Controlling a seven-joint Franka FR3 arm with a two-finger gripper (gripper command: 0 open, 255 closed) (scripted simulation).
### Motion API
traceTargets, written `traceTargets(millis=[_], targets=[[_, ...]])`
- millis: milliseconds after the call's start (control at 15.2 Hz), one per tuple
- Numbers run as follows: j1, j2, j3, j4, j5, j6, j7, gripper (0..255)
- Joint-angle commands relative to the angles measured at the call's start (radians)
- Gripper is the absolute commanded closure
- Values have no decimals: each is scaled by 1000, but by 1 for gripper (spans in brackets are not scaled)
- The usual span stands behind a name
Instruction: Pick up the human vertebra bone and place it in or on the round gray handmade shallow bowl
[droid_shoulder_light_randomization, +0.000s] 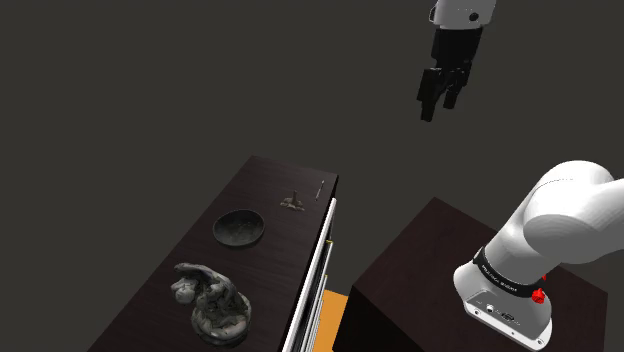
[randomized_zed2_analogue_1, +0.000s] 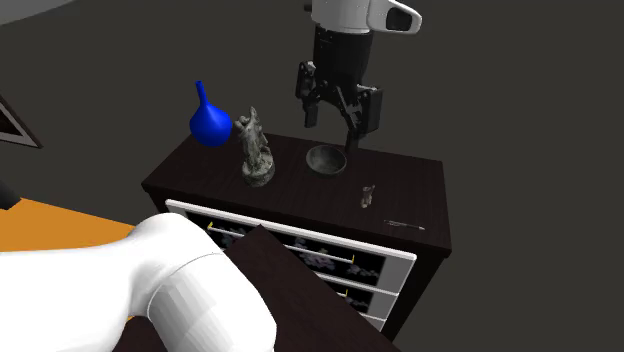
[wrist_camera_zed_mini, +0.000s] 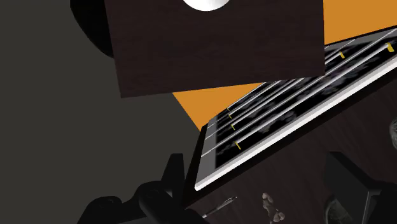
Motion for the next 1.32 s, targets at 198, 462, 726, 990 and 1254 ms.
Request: traceTargets(millis=[198, 462, 726, 990, 1254], targets=[[2, 73, 25, -30, 8, 96, 24, 0], [3, 188, 58, -50, 13, 222, 58, 0], [2, 320, 89, -47, 10, 343, 94, 0], [-1, 466, 117, -22, -5, 453, 135, 0], [-3, 622, 139, 25, -34, 548, 181, 0]])
